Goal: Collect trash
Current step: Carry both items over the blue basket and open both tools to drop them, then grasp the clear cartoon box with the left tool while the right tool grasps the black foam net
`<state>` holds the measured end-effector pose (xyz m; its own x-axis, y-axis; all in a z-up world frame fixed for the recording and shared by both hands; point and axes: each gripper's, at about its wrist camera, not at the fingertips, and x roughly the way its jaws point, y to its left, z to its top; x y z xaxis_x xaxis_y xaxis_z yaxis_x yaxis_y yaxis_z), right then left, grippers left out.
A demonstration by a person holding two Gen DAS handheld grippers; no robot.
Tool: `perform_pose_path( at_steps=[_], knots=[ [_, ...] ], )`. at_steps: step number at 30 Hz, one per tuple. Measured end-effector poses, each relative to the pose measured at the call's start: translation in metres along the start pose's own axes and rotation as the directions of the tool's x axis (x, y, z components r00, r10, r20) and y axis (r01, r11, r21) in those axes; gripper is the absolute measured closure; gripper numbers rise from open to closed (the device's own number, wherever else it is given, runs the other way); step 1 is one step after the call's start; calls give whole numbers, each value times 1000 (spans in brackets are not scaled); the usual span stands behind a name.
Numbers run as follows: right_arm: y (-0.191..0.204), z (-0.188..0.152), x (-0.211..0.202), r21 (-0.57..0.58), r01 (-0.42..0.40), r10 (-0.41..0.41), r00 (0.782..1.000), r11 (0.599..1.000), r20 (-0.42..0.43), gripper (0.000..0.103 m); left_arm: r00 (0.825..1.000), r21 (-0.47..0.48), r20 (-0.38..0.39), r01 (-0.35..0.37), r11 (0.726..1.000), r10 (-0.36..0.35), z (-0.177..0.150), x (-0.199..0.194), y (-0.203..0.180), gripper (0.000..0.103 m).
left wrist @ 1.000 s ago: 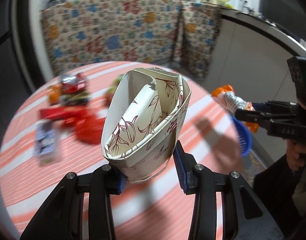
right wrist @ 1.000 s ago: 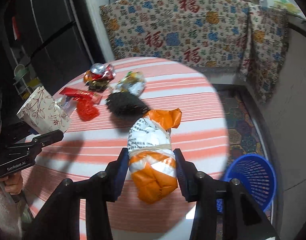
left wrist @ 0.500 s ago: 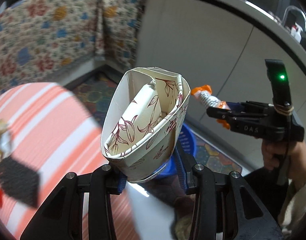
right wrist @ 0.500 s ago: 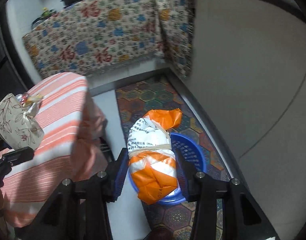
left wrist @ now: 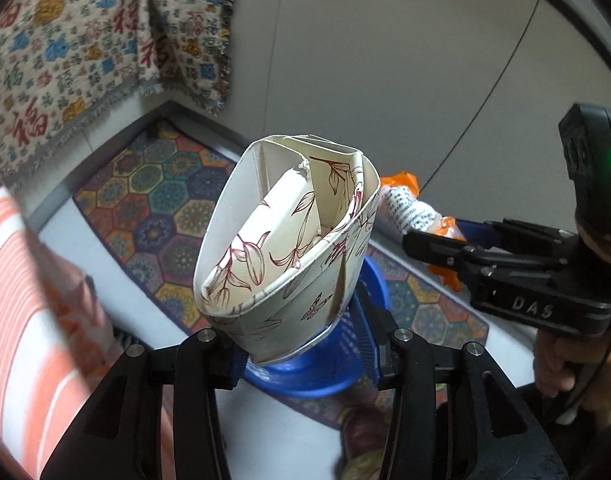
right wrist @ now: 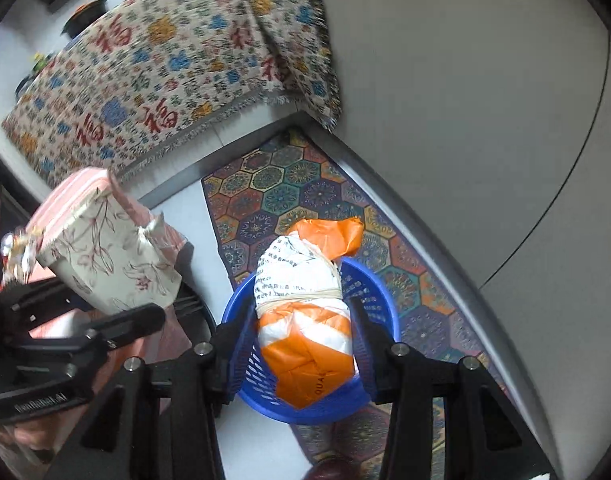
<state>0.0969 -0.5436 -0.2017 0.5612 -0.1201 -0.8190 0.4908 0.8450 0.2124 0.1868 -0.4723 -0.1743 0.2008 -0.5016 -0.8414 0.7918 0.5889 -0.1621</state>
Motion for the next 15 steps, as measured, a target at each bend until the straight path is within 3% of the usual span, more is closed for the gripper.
perform_pose_path(
  at_steps=[1,2,3,6,9,13,15],
  knots=[
    [-3,1,3,19,-6,6,1000,1000,-5,56,1000,18,2,-7,1000,7,2,6,-2,44],
    [-7,2,7,44,-12,12,1000,999,-12,55,1000,31,6,-15,999,15,2,9,-3,28],
    [-9,4,10,67,-16,17,1000,998,-16,55,999,49,20,-31,998,30,3,12,-5,21],
    [-14,8,17,109,-37,40,999,993,-24,47,999,73,23,-41,996,40,2,19,-8,19],
    [-14,11,20,134,-38,42,999,990,-28,47,998,65,25,-61,996,60,3,19,-6,19],
    [-9,11,11,134,-44,43,999,990,8,47,994,38,82,-75,996,72,2,-7,2,19],
    [-3,10,2,111,-38,34,999,993,42,47,987,29,138,-90,996,85,-7,-41,4,17]
  ],
)
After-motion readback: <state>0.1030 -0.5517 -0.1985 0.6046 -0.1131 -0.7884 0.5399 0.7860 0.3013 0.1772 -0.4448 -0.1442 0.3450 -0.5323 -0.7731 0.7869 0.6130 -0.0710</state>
